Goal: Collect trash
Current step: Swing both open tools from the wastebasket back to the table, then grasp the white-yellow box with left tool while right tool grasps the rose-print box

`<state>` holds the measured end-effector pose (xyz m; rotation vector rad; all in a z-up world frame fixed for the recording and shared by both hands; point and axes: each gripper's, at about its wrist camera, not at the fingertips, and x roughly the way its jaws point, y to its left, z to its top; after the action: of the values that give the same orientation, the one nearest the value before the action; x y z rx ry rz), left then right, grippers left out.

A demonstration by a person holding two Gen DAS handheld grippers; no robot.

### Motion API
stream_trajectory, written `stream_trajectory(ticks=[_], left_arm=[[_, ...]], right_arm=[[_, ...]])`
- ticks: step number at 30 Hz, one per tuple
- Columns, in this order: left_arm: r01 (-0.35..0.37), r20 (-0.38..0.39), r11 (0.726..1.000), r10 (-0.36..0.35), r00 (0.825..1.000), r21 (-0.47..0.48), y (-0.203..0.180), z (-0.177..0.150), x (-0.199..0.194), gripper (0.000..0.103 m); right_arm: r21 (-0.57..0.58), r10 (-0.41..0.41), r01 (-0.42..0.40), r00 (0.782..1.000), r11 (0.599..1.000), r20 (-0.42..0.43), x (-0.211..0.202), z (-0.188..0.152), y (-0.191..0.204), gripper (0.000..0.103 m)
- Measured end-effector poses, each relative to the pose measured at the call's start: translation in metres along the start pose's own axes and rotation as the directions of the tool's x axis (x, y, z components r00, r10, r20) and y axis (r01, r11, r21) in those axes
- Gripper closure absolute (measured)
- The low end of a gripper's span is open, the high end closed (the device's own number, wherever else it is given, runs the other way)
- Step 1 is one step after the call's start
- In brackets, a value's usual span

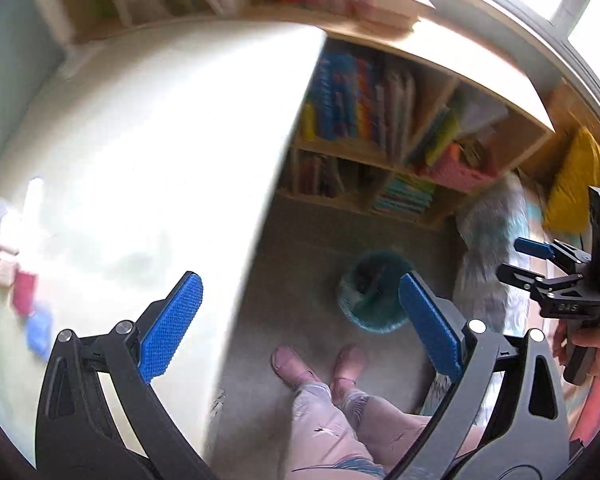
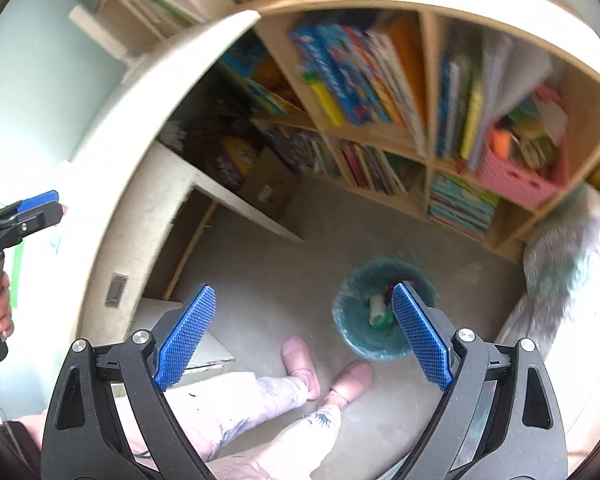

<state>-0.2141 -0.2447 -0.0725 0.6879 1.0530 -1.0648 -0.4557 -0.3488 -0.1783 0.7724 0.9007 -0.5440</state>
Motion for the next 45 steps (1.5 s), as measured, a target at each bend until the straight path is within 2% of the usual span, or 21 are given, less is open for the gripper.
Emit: stream_trajectory(ticks=[3,5,9,17,33,39,45], left_arm=[[-0.035,0.028,0.997,0.037,0.999,-0.066,0.025,-0.002,-0.015,0.007],[-0.031,0.043,0.992,0.036,0.998,-0.121,0.043,-0.005,-0.023,0.007],[-0.068,0.052,0.973,0.082,0.995,-0.222,0.075,-0.016,-0.036,0.007],[-0.1,0.062,0.909,0.136,0.989,-0.406,0.13,-0.045,-0.056,0.007],[-0.169,0.045,0.795,0.239,0.97,-0.583,0.219,-0.097,-0.088,0.007],[-0.198,0.037,0.765,0.278,0.96,-0.613,0.253,-0.108,-0.097,0.007],[-0.204,0.039,0.743,0.296,0.954,-0.638,0.295,-0.114,-0.103,0.007]], right_arm=[[-0.078,0.006,-0.008,1.0,0.997,-0.016,-0.001,0.012,0.023,0.013],[-0.129,0.018,-0.02,1.0,0.991,-0.018,-0.003,0.019,0.037,0.013],[-0.186,0.047,-0.048,0.999,0.981,-0.013,-0.006,0.032,0.058,0.013],[-0.268,0.103,-0.103,0.995,0.958,-0.011,-0.006,0.059,0.098,0.013],[-0.461,0.187,-0.185,0.982,0.868,-0.043,0.001,0.095,0.202,0.013],[-0.518,0.218,-0.231,0.972,0.824,-0.086,0.018,0.109,0.255,0.013],[-0.568,0.27,-0.304,0.952,0.764,-0.147,0.045,0.126,0.324,0.013]])
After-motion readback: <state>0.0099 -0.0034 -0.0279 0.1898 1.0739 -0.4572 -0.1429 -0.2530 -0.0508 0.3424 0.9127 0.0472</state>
